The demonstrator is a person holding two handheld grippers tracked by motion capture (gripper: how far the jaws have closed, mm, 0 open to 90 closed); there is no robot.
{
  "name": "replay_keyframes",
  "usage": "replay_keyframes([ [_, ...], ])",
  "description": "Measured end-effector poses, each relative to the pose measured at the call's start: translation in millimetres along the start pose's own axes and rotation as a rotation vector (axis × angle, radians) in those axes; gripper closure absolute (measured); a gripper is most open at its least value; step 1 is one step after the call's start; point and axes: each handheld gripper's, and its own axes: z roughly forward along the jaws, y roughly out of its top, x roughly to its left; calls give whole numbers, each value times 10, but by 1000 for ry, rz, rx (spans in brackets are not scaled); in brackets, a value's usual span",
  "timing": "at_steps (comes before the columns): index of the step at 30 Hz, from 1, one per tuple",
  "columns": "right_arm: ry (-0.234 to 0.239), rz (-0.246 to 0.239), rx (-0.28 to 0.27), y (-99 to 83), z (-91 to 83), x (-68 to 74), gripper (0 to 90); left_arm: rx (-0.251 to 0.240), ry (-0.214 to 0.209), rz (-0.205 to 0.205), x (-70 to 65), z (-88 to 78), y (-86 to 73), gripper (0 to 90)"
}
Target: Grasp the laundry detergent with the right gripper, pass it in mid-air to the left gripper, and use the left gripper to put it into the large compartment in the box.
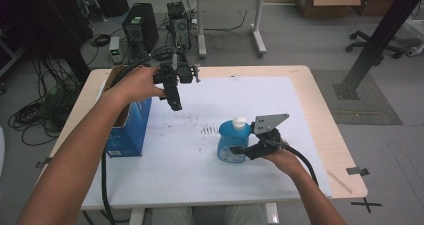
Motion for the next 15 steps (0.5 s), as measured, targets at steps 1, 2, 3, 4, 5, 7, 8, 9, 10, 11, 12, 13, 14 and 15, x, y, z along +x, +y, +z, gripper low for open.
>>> replay_keyframes([
  [1,1,-1,-1,0,0,1,384,-1,0,0,-1,-1,0,70],
  [2,4,-2,-3,-1,1,1,395,-1,1,0,-2,0,-1,70],
  [3,8,-2,-4,-1,1,2,403,-1,0,0,-1,1,-2,69],
  [4,6,-2,-5,-1,2,2,408,-1,2,0,-2,3,-4,70],
  [5,7,0,-9,-3,2,1,413,-2,1,0,-1,4,-7,70],
  [7,8,0,-11,-4,-3,-5,423,-3,0,-2,-4,5,-11,70],
  [8,10,2,-11,-5,-4,-6,424,-2,0,-1,-3,4,-14,70],
  [9,11,4,-12,-5,-5,-7,427,-1,1,-1,-2,4,-17,70],
  [10,11,4,-12,-5,-5,-7,427,-1,1,-1,-2,4,-17,70],
  [11,14,5,-17,-7,-6,-10,432,-3,0,-5,-1,5,-23,70],
  [12,13,4,-18,-7,-7,-8,434,-4,1,-5,-2,8,-26,70],
  [13,13,3,-19,-7,-7,-7,435,-2,1,-4,-3,10,-27,70],
  [14,12,2,-19,-6,-7,-5,436,-2,1,-4,-3,10,-27,70],
  [15,12,3,-20,-6,-9,-2,437,-1,2,-4,-4,13,-29,70],
])
